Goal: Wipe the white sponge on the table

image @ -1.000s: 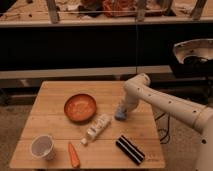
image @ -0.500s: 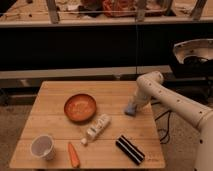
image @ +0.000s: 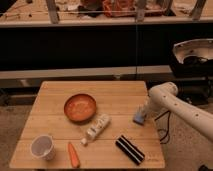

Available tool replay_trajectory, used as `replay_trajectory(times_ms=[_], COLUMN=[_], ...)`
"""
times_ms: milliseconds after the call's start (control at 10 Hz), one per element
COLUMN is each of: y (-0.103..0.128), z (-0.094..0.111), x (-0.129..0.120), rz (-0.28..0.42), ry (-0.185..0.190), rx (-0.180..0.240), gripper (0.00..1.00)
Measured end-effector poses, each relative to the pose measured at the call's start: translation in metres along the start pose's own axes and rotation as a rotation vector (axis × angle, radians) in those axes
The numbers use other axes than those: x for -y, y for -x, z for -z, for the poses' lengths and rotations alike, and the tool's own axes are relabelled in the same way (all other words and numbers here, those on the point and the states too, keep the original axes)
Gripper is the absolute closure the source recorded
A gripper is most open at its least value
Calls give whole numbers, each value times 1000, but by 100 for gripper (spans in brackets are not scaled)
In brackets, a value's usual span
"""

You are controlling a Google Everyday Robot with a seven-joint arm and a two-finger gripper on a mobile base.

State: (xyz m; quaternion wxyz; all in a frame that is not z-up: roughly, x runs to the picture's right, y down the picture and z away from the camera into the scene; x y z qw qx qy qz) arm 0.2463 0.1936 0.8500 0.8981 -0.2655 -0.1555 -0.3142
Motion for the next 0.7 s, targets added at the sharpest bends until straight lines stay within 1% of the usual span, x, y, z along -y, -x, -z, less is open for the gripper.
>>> replay_trajectory(times_ms=[100, 200, 400, 500, 600, 700], y=[16, 28, 61, 79, 91, 98], z=[1, 1, 1, 0, 0, 1], x=[-8, -8, 5, 17, 27, 35], rz=[9, 22, 64, 94, 122, 141], ry=[-6, -10, -16, -19, -21, -22], rx=[-1, -2, -7, -11, -9, -9], gripper=[97, 97, 97, 97, 97, 97])
